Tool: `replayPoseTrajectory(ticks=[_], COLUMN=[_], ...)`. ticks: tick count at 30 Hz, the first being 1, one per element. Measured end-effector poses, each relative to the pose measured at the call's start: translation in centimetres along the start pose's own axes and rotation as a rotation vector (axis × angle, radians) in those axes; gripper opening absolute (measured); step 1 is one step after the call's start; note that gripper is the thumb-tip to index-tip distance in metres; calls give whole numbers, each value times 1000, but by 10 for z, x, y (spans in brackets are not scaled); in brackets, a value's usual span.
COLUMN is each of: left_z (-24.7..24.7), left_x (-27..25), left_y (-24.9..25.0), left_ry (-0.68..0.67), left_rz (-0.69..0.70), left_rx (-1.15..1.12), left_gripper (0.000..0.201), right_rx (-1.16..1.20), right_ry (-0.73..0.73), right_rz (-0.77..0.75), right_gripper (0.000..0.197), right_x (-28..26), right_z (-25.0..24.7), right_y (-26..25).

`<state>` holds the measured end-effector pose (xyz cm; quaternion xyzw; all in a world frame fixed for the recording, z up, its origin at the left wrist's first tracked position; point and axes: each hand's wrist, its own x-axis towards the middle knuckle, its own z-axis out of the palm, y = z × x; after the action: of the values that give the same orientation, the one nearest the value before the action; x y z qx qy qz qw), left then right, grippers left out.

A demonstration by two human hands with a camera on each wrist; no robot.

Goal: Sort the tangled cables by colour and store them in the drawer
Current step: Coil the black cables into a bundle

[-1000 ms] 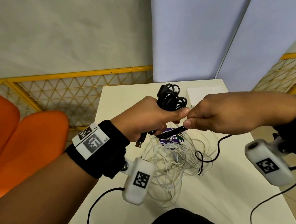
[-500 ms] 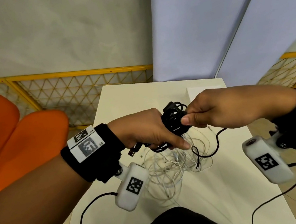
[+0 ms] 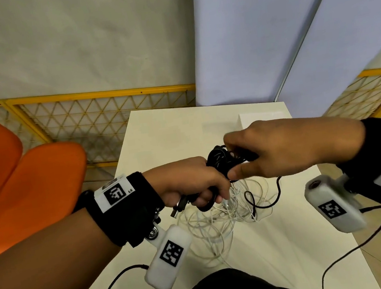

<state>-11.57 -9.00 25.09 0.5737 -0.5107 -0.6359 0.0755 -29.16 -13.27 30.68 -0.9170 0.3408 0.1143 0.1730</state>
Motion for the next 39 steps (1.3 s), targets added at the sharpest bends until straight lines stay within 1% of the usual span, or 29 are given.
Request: replayPoseTrajectory(ticks=[3,5,7,8,9,10,13,15,18,20,22,24,27,29,31,34,35,37,39], left_z=[-2,-2,-3,-2,-1,0,2,3,3,5,7,10,12,12,10,6,5,3,4], left_x=[3,4,3,3,2,1,-1,-2,-2,-4,-4,-3,-1,1,2,0,-1,-2,-1], left_y=[0,1,2,3,4,5,6,4,2,3,4,5,5,4,4,6,6,6,6], left_ry=[-53,-76,-107,-135,-162,-185,-230,-261,-311,-337,-342,-326,-299,-295,-338,-465,-486,-483,-471], left_rz=[-31,-52,-70,-74,-76,-76,-74,-63,-43,-39,-34,-26,19,52,69,74,71,71,85], left_rx=[-71,-101,-130,-146,-161,-174,-183,-175,-168,-175,-178,-182,-158,-169,-218,-277,-283,-274,-256], left_gripper=[23,27,32,33,33,33,33,34,33,25,20,18,23,31,37,26,24,24,21], right_rx=[-112,-257,-433,-504,-556,-598,-657,-644,-652,-657,-649,-641,-628,-624,-623,-631,-632,-620,-595], right_ry=[46,93,154,170,185,196,258,301,311,296,268,249,241,237,230,230,233,243,261], right_rz=[-7,-10,-27,-35,-49,-72,-168,-213,-253,-265,-270,-277,-297,-302,-305,-311,-320,-337,-350], right_gripper=[57,73,82,84,81,74,42,34,30,30,29,28,29,34,35,30,29,24,27], right_x=[-3,-2,1,1,2,4,8,10,11,10,11,12,13,13,13,14,15,16,17], right_z=[3,7,11,13,15,17,24,27,28,26,24,22,18,15,13,12,12,12,13], right_y=[-4,-7,-9,-11,-12,-13,-14,-15,-14,-13,-12,-11,-10,-11,-12,-10,-9,-7,-5])
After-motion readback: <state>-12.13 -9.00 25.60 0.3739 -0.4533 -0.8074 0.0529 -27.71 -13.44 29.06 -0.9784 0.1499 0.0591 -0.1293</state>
